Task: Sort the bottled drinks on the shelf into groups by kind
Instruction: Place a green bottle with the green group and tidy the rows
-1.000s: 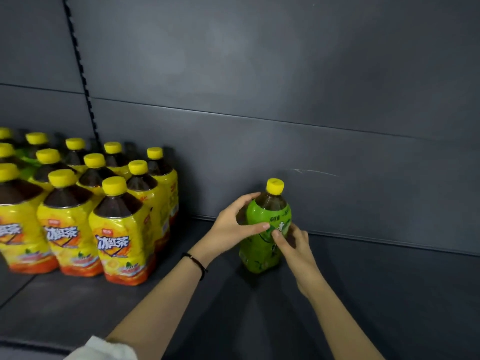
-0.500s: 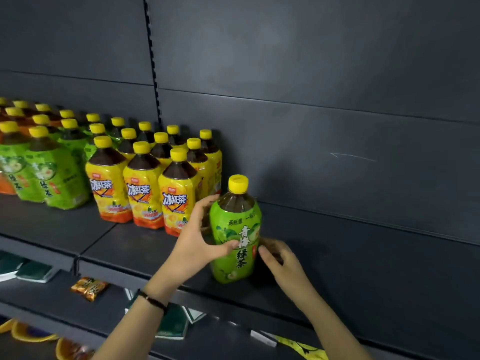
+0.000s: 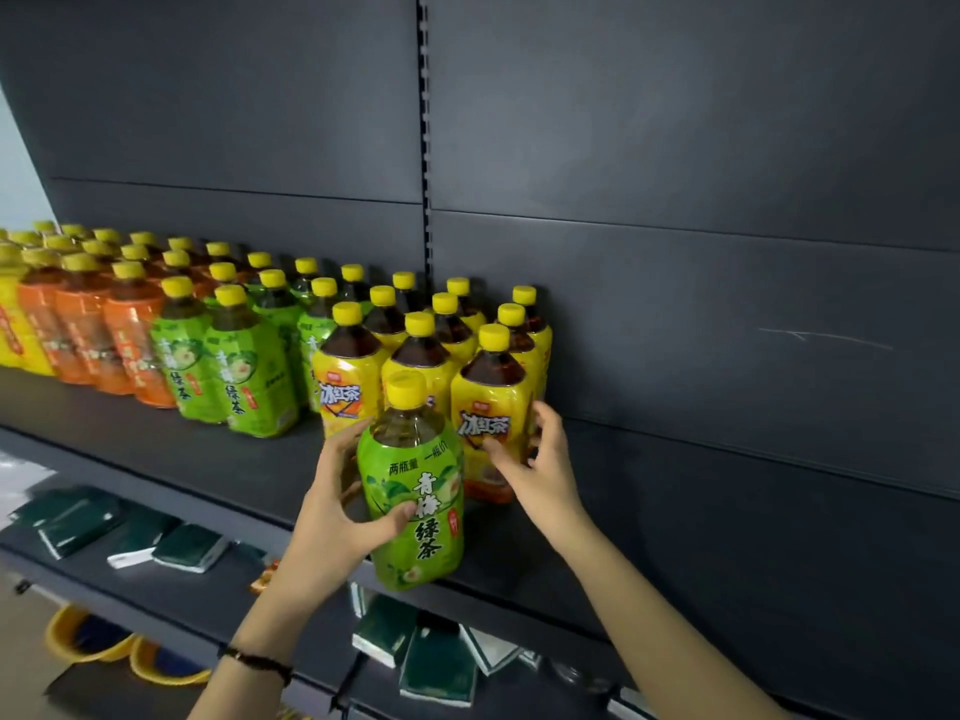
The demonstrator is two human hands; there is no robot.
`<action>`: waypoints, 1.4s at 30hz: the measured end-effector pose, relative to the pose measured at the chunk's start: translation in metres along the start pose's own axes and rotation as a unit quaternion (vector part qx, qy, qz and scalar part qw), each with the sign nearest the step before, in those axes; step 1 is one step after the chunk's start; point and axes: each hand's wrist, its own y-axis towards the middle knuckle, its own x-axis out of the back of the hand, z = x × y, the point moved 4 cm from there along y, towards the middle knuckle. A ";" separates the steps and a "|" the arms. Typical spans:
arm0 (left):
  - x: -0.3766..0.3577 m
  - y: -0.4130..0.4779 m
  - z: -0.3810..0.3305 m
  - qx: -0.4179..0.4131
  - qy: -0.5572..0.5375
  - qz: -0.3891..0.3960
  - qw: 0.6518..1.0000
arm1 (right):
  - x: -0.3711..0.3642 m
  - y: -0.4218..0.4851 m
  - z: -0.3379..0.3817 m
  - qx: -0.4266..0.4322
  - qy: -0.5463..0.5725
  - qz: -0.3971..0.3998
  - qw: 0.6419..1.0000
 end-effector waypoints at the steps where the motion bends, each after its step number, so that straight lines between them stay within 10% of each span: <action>1: 0.012 0.003 0.005 0.002 -0.003 -0.001 1.000 | -0.008 0.003 0.001 -0.004 -0.003 -0.039 0.999; 5: 0.060 0.018 0.027 0.004 0.020 -0.024 0.999 | -0.024 0.001 0.002 -0.005 -0.020 -0.148 0.989; 22: 0.156 0.076 0.084 0.040 -0.048 -0.041 0.997 | -0.038 -0.004 -0.014 -0.027 0.027 -0.186 0.982; 30: 0.110 0.058 0.079 0.003 0.165 -0.178 0.970 | -0.046 -0.006 -0.012 -0.031 0.038 -0.202 0.978; 42: 0.156 0.090 0.097 0.029 0.188 -0.177 0.966 | -0.053 -0.011 -0.006 -0.022 0.053 -0.214 0.975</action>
